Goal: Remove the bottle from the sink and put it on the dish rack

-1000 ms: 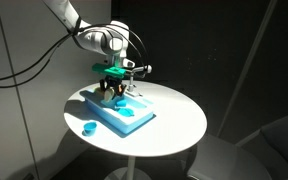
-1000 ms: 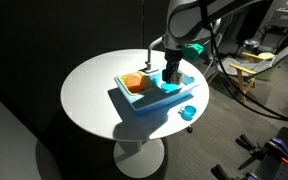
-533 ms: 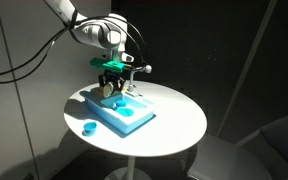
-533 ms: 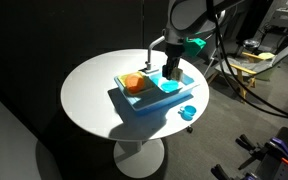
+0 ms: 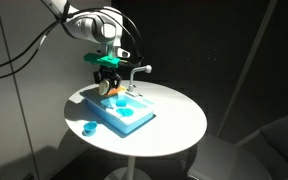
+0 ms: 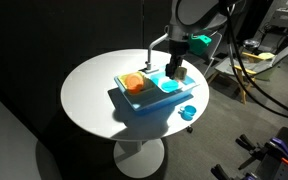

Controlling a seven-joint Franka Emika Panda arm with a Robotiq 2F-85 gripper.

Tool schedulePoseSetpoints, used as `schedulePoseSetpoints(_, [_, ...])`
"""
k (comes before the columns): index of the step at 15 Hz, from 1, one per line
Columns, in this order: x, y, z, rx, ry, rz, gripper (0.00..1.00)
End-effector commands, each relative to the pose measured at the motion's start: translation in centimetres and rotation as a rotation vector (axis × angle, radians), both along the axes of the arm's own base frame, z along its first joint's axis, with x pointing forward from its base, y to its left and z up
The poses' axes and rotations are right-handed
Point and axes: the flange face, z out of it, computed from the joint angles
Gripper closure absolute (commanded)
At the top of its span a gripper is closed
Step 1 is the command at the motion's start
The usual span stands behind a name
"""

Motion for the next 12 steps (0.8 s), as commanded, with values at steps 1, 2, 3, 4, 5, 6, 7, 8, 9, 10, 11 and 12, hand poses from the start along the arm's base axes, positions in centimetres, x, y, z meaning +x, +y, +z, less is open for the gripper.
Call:
schedulePoseSetpoints(1, [-2.0, 0.0, 0.9, -0.003, 0.014, -0.009, 0.95])
schedulePoseSetpoints(2, [-2.3, 0.0, 0.9, -0.004, 0.017, -0.007, 0.95])
schedulePoseSetpoints(3, [-2.6, 0.1, 0.8, -0.005, 0.022, -0.002, 0.95])
schedulePoseSetpoints(4, [-2.9, 0.2, 0.6, -0.006, 0.028, 0.001, 0.95])
schedulePoseSetpoints(5, [-3.1, 0.3, 0.5, -0.008, 0.032, 0.002, 0.95])
schedulePoseSetpoints(6, [-3.3, 0.3, 0.4, -0.008, 0.036, 0.003, 0.95])
schedulePoseSetpoints(7, [-3.5, 0.4, 0.5, -0.008, 0.037, 0.003, 0.95])
schedulePoseSetpoints(8, [-3.7, 0.4, 0.6, -0.009, 0.036, 0.001, 0.95])
schedulePoseSetpoints(9, [-4.0, 0.3, 0.7, -0.010, 0.033, -0.001, 0.95])
schedulePoseSetpoints(10, [-4.2, 0.3, 1.0, -0.011, 0.027, -0.004, 0.95])
schedulePoseSetpoints(11, [-4.5, 0.2, 1.3, -0.012, 0.022, -0.005, 0.95])
schedulePoseSetpoints(12, [-4.9, 0.2, 1.6, -0.013, 0.018, -0.006, 0.95])
